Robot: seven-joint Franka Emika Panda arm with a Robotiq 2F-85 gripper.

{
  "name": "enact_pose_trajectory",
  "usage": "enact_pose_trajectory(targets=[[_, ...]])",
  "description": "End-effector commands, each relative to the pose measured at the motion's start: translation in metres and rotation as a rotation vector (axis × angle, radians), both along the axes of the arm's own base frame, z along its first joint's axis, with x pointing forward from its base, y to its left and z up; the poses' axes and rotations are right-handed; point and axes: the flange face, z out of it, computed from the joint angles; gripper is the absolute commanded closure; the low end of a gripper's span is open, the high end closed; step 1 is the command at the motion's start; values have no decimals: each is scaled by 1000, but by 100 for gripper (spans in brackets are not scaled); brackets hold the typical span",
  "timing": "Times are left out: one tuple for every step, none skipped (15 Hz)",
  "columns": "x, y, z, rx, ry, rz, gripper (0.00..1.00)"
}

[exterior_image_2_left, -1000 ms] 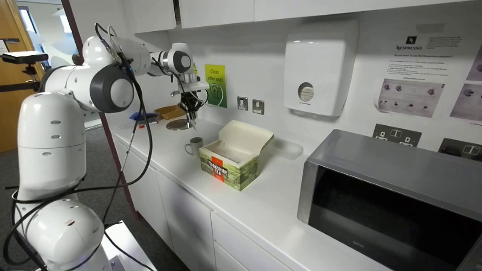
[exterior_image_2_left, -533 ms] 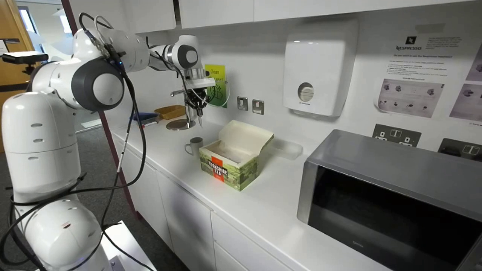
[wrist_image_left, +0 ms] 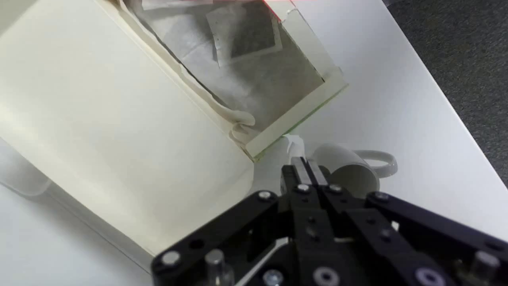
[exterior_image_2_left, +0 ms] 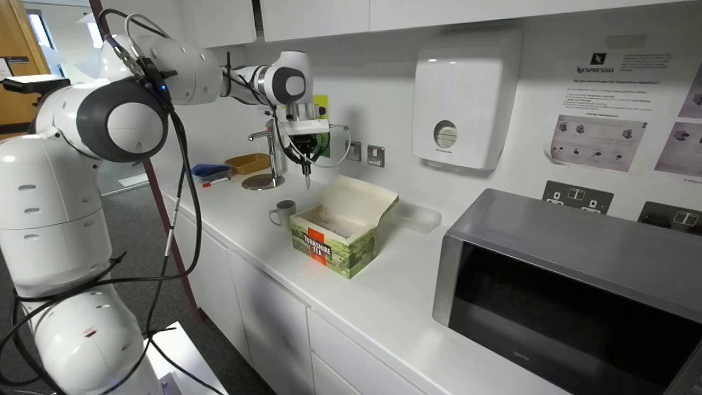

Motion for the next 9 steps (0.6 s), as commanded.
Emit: enact_pose_trajectory(targets=[[-11, -32, -3, 20, -6, -94, 100], [-10, -41, -7, 19, 1, -116, 100], [-9, -48, -11, 19, 10, -135, 100], [-8, -55, -14, 18, 17, -154, 100], [-6, -62, -18, 18, 27, -173, 100], [-6, -68, -22, 19, 38, -189, 100], [-5, -74, -26, 18, 49, -206, 100], [-4, -80, -30, 15, 61, -224, 100], [-3, -85, -34, 12, 68, -240, 100]])
